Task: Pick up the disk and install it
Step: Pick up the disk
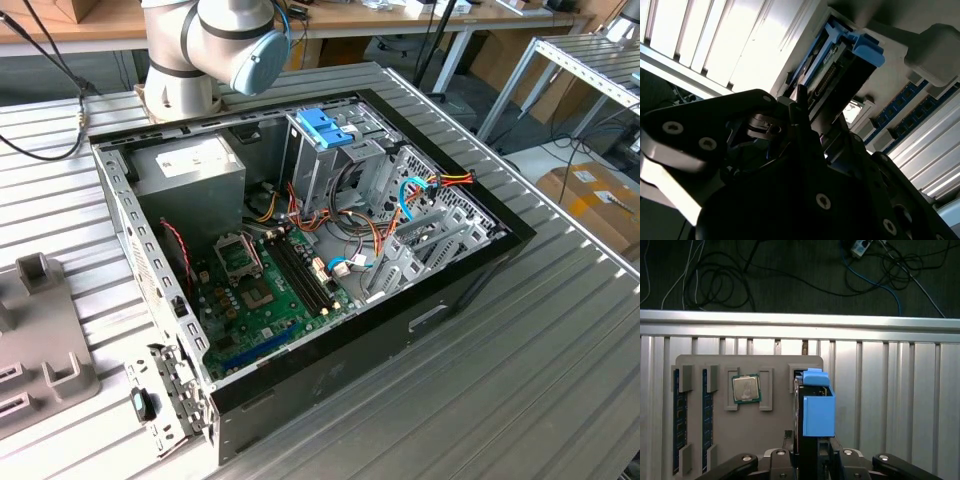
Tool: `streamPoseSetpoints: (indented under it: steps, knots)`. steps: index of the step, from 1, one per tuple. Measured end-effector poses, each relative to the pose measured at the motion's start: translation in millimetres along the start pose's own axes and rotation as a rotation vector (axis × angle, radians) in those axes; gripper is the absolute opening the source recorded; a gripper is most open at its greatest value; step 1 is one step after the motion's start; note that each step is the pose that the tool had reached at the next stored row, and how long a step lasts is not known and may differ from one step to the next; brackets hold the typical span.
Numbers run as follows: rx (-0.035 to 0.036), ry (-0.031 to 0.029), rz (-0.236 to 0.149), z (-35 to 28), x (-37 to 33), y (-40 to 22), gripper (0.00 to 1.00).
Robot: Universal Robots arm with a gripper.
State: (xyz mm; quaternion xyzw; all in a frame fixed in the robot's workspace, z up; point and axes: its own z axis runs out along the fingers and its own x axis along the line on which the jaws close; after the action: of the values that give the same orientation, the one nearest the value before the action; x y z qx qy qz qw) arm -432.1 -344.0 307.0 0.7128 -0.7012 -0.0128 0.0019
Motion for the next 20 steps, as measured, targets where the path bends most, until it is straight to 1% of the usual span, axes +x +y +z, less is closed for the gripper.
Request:
streamPoseSetpoints:
  steps: [15,18,19,20]
  knots:
    - [0.0001,-0.0001,0.004,-0.1,0.0,0.0,0.35]
    - [0.0002,-0.0001,0.004,-6.4,-0.1,0.1,0.35]
    - [0.0001,-0.0001,0.004,-11.7,-0.2,0.3,0.35]
    - [0.0,-0.0001,0.004,-15.5,-0.2,0.3,0.35]
